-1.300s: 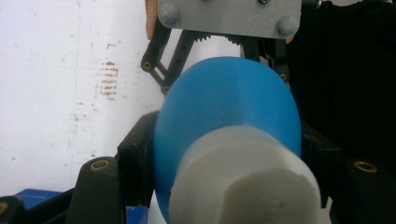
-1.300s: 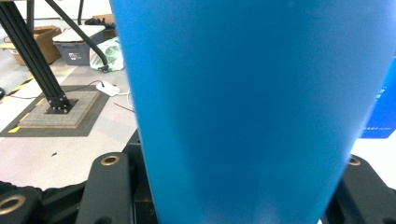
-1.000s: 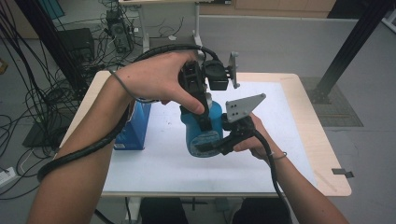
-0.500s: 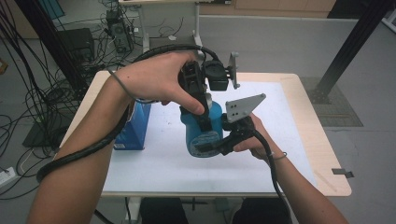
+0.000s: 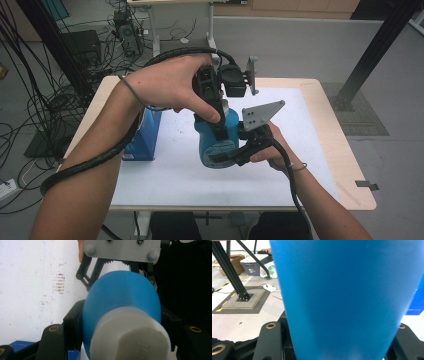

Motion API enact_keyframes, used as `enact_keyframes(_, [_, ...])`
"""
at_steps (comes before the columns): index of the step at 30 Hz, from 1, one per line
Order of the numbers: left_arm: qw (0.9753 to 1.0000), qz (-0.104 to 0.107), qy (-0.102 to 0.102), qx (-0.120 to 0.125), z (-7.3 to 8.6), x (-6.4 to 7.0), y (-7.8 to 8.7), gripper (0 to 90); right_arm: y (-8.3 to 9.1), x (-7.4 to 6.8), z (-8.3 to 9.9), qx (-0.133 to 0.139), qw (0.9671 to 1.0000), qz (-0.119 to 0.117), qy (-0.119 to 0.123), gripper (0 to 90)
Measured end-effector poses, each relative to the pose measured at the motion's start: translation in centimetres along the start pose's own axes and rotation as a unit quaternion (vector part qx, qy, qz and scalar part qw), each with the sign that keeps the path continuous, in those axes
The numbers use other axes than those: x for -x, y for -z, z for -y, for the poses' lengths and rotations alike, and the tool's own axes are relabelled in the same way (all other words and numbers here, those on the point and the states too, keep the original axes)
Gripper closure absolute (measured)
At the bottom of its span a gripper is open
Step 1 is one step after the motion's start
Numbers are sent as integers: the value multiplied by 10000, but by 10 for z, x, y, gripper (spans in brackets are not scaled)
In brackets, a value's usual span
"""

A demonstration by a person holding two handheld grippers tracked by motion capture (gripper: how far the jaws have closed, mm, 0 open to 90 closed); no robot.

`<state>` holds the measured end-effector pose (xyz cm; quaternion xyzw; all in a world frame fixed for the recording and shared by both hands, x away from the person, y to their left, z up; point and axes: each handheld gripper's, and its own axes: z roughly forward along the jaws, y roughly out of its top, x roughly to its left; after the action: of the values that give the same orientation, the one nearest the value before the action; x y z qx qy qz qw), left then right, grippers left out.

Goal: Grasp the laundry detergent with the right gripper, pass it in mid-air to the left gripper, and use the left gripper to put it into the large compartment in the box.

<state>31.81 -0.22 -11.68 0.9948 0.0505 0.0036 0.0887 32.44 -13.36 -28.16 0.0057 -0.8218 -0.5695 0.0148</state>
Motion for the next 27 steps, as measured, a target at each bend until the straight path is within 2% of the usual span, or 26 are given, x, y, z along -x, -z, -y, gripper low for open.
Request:
enact_keyframes(20, [9999, -79, 0, -123, -5, 4, 2, 374, -3, -1, 2, 232, 9997, 18, 22, 410])
enact_keyframes(27, [9998, -6, -10, -180, -5, 3, -1, 375, -5, -1, 2, 242, 9995, 178, 3, 292])
